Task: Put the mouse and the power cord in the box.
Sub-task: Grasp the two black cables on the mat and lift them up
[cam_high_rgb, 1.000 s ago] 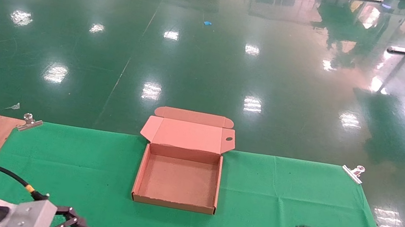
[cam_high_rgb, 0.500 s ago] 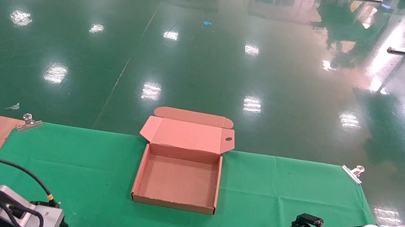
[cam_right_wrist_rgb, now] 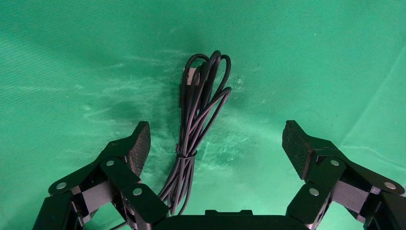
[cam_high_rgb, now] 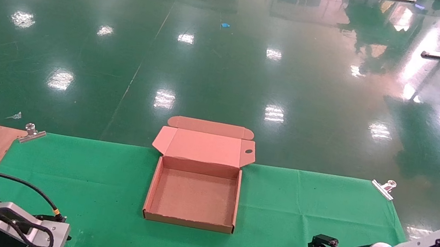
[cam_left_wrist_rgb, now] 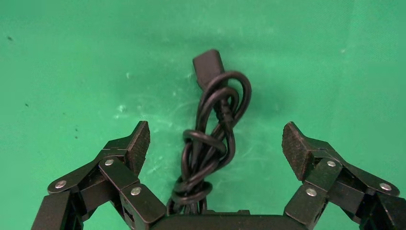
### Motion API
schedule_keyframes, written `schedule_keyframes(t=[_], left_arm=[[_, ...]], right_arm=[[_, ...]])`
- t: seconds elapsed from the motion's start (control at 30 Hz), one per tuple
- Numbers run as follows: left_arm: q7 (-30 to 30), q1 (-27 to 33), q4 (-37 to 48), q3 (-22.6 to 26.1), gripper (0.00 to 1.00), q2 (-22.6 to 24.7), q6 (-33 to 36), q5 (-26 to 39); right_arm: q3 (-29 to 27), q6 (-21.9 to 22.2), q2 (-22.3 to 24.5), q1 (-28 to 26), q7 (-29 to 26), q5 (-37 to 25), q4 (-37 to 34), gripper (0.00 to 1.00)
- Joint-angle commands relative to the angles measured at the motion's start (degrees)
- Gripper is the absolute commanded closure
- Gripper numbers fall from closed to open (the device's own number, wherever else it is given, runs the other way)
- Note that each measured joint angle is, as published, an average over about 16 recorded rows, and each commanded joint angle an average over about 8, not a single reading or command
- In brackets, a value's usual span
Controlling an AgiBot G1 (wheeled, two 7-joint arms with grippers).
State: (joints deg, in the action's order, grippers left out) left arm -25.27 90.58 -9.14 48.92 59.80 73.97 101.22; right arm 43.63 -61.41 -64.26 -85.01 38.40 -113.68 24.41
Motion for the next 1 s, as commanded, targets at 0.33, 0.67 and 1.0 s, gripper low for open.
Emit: schedule_keyframes(t=[0.33, 0.67, 1.0], left_arm=[[-3.3, 1.1, 4.7, -0.3, 0.12, 0.8, -2.0, -0.3], [-5.3, 1.2, 6.7, -0.3, 1.0, 1.3, -1.7, -0.3], [-6.0, 1.6, 8.1, -1.4, 1.0, 0.4, -1.0, -1.9]], right_arm=[[-0.7, 3.1, -3.8, -2.8, 6.6, 1.2, -12.2, 0.15], [-1.7, 2.6, -4.7, -5.0, 10.5, 2.8, -17.3, 1.0], [-1.9, 2.0, -5.1, -6.7, 12.8, 3.2, -20.1, 1.0]])
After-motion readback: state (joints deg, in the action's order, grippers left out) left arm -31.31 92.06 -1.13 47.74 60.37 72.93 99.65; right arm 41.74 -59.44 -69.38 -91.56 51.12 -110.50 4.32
